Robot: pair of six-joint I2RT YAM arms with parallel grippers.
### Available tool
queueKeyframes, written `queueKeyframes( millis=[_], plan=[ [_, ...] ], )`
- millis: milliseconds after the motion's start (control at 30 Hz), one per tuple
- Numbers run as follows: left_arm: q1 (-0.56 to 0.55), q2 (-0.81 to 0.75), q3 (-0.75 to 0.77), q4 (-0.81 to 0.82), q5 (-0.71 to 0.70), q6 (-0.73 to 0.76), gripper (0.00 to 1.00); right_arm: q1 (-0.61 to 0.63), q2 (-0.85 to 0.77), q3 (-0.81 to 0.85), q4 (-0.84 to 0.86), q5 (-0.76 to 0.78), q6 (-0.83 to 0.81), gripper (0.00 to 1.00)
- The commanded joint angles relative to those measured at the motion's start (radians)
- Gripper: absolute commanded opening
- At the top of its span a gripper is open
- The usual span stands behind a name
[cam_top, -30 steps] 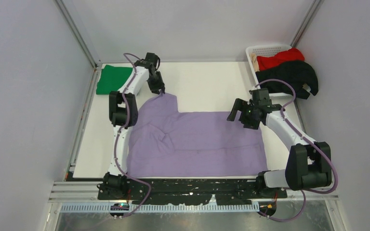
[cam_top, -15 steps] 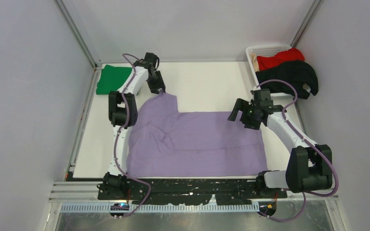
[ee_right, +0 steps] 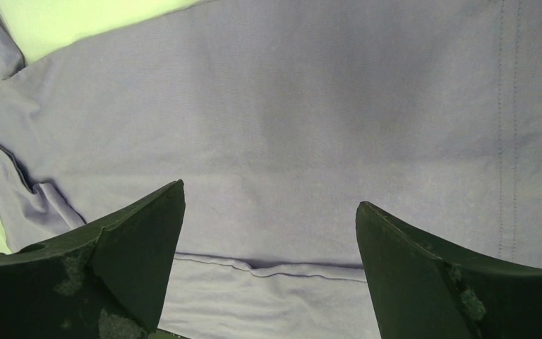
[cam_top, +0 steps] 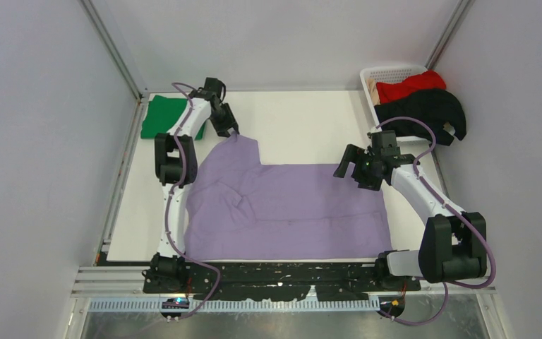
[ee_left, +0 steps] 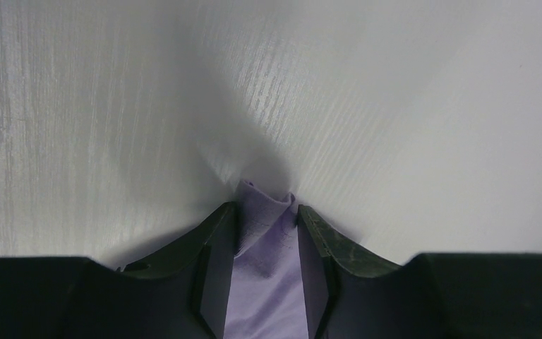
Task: Fold and stack the t-shirts
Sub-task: Grab the side of the flattened tshirt furthest away from the robot with both arms
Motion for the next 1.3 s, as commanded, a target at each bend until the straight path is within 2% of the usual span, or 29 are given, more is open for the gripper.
queueKeyframes(
  millis=[0, 367, 500, 667, 833, 900, 1000, 1033, 1167, 1267],
  plan=[
    [0.009, -0.022, 0.007, 0.035, 0.023, -0.012, 0.4, -0.003, -0.033, 0.028, -0.002, 0.002, 0.014, 0.98],
    [0.028, -0.024, 0.003, 0.037, 0.028, -0.029, 0.45, -0.003, -0.035, 0.038, -0.01, 0.003, 0.027, 0.99],
    [0.03, -0.022, 0.002, 0.04, 0.037, -0.025, 0.44, -0.003, -0.035, 0.044, -0.015, 0.005, 0.029, 0.99],
    [0.031, -0.019, 0.003, 0.05, 0.074, 0.003, 0.35, -0.003, -0.037, 0.051, -0.023, 0.008, 0.03, 0.99],
    [0.029, -0.018, 0.002, 0.045, 0.102, 0.033, 0.34, -0.003, -0.037, 0.056, -0.035, 0.019, 0.025, 0.99],
    [0.03, -0.021, -0.005, 0.045, 0.111, 0.053, 0.26, -0.003, -0.039, 0.056, -0.036, 0.022, 0.022, 0.99],
    [0.029, -0.025, -0.007, 0.041, 0.113, 0.062, 0.02, -0.003, -0.04, 0.057, -0.035, 0.026, 0.017, 0.99],
    [0.028, -0.023, -0.006, 0.04, 0.111, 0.061, 0.0, -0.003, -0.039, 0.058, -0.035, 0.029, 0.014, 0.99],
    [0.028, -0.02, 0.011, 0.03, 0.104, 0.094, 0.0, -0.003, -0.04, 0.075, -0.035, 0.06, -0.002, 0.99],
    [0.025, -0.035, 0.006, 0.015, 0.102, 0.133, 0.0, -0.005, -0.025, 0.101, -0.039, 0.15, -0.005, 0.99]
  ],
)
